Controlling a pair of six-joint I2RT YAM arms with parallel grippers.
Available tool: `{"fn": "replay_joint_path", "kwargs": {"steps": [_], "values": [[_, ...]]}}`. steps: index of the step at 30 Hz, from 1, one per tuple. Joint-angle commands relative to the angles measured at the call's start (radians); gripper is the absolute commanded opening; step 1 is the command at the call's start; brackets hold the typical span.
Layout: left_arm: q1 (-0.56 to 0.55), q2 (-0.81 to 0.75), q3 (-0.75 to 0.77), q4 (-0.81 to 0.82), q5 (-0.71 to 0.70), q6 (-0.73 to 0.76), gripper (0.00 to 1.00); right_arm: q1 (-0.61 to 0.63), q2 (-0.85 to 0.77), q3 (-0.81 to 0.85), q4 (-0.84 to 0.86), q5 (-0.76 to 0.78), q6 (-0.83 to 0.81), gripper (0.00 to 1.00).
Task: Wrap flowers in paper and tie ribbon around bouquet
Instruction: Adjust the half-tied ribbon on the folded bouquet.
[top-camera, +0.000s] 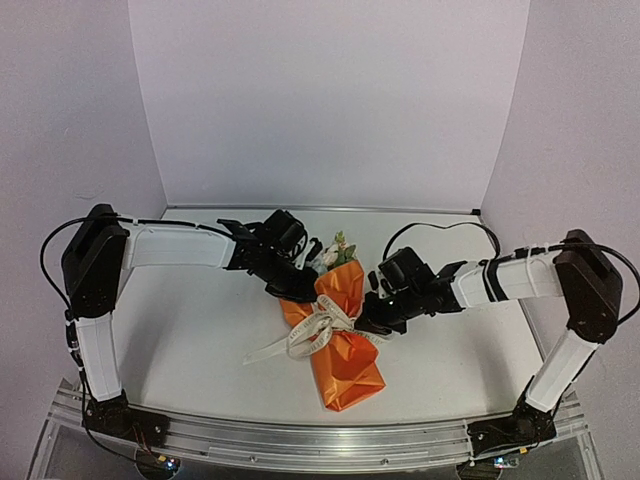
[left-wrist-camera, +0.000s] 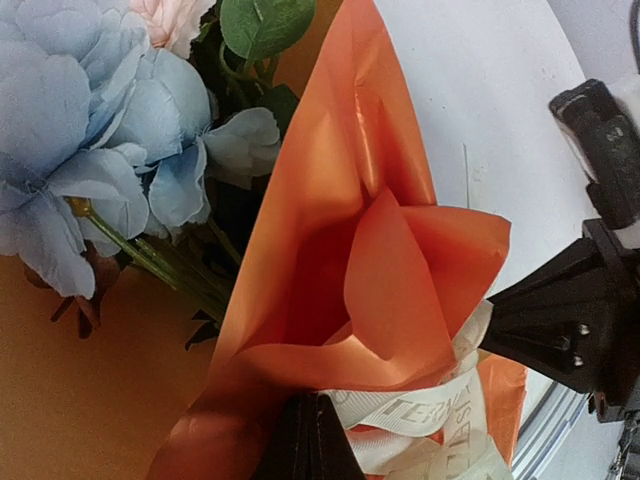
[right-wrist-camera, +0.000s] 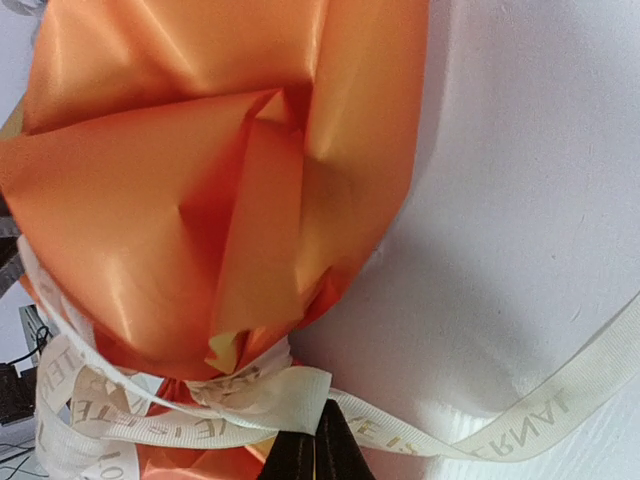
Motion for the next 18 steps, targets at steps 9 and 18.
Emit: {"fn": "replay_joint_path", "kwargs": {"steps": [9,18], "values": [[0.004,-0.023,0.003,0.055,0.05,-0.038,0.0,0.093,-0.173,0.166,-0.349,0.01,-0.31,0.33],[0.004,-0.008,0.025,0.03,0.108,0.001,0.0,0.199,-0.131,0.28,-0.402,0.079,-0.701,0.45]]}}
